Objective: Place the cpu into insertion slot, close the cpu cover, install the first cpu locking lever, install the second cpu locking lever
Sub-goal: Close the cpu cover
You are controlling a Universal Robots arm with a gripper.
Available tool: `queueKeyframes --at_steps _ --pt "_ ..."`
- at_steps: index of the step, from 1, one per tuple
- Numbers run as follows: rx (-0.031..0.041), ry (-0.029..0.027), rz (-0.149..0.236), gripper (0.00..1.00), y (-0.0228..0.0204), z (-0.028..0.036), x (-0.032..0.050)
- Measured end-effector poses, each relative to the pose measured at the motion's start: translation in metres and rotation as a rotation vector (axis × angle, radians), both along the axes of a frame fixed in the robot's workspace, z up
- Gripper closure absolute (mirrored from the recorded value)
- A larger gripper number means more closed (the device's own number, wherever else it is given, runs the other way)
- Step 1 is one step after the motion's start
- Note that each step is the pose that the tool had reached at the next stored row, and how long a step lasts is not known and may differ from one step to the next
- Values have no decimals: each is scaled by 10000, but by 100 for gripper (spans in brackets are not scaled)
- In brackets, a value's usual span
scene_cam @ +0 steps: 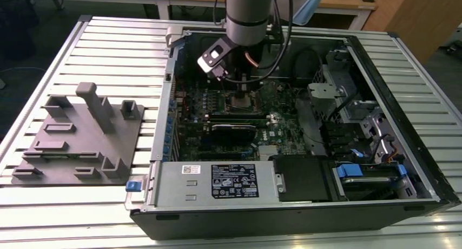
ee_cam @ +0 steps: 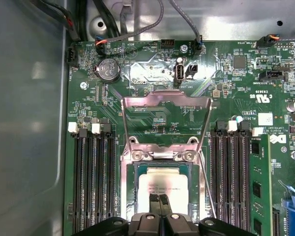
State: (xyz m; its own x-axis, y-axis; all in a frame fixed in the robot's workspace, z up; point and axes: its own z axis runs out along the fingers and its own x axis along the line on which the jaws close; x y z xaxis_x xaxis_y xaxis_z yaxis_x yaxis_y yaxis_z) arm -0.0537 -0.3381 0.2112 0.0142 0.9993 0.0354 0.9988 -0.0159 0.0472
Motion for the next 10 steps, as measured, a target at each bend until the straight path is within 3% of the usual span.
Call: queueKeyframes --at_steps 10 --pt "0 0 0 89 0 58 0"
